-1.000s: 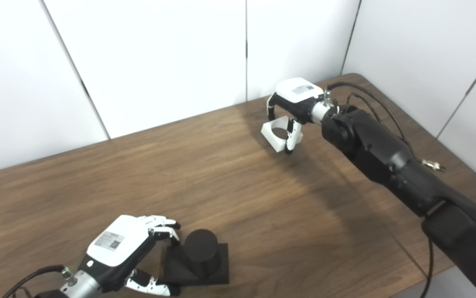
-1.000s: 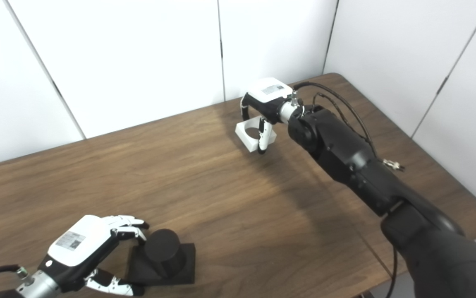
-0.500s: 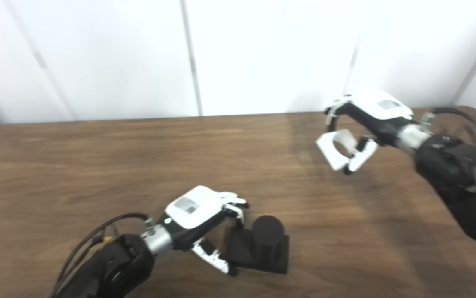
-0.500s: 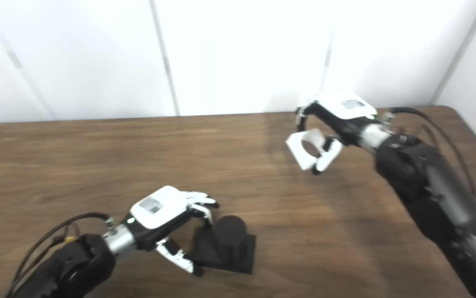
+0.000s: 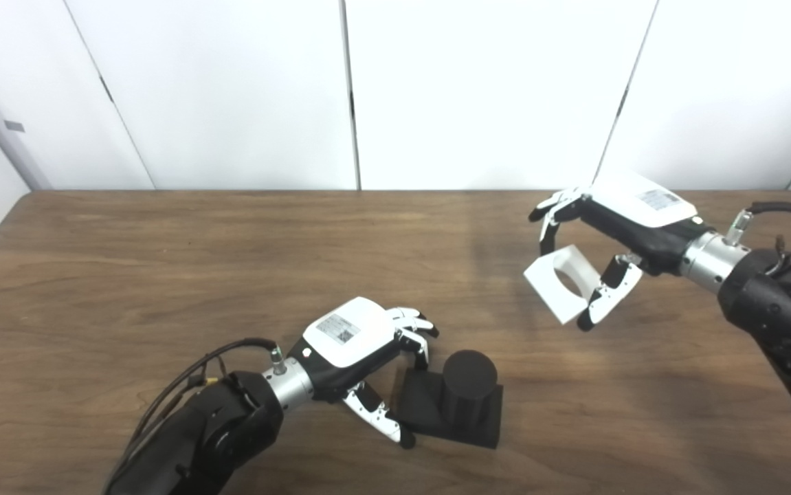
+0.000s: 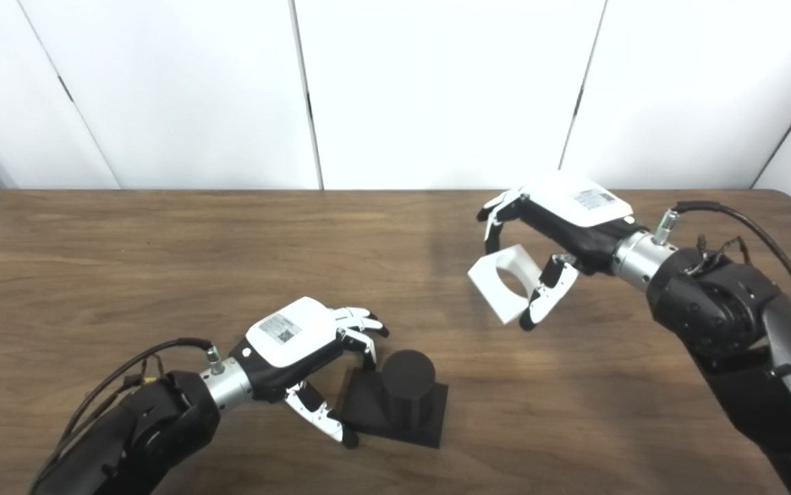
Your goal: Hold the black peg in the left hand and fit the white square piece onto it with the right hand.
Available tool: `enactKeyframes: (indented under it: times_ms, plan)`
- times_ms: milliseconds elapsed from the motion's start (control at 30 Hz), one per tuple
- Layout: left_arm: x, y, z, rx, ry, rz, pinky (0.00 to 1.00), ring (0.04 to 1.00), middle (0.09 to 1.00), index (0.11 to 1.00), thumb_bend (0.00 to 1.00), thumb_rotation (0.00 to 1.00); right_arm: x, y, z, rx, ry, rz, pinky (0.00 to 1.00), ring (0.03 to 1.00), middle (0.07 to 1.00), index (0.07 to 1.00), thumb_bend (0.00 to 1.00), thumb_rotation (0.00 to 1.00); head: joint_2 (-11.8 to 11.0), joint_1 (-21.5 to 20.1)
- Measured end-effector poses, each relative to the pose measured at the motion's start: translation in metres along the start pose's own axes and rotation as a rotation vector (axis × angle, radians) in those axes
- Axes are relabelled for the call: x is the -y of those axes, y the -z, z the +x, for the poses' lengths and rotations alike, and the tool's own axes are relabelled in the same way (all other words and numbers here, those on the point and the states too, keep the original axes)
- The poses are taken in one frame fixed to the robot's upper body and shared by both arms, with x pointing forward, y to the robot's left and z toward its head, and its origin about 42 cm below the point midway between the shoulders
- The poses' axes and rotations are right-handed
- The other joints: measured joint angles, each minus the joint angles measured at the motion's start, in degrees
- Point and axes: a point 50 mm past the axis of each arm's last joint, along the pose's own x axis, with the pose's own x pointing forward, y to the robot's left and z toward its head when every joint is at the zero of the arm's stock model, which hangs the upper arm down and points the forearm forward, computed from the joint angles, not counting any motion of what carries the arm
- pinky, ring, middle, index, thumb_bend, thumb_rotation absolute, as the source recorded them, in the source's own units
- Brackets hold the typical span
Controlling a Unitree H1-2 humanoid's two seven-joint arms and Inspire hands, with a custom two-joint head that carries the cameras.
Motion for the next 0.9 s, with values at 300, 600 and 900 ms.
enactKeyframes:
  times_ms: [300,600,900]
  plan:
    - [0.000,0.000,0.000,-0.001,-0.001,0.002,0.78,0.887,0.846,0.490,0.52,0.08,0.015,-0.024,0.000,0.071,-0.053,0.031,0.76,0.835,0.780,0.478,0.52,0.13,0.4,-0.3]
    - [-0.001,0.000,0.000,-0.003,0.006,0.004,0.79,0.888,0.852,0.491,0.52,0.08,0.017,-0.042,-0.004,0.117,-0.074,0.035,0.77,0.837,0.776,0.478,0.52,0.13,0.8,-1.2]
    - [-0.002,0.000,0.000,-0.003,0.006,0.004,0.79,0.890,0.853,0.491,0.52,0.08,0.024,-0.057,-0.002,0.183,-0.073,0.025,0.78,0.830,0.774,0.477,0.52,0.13,0.8,-1.4]
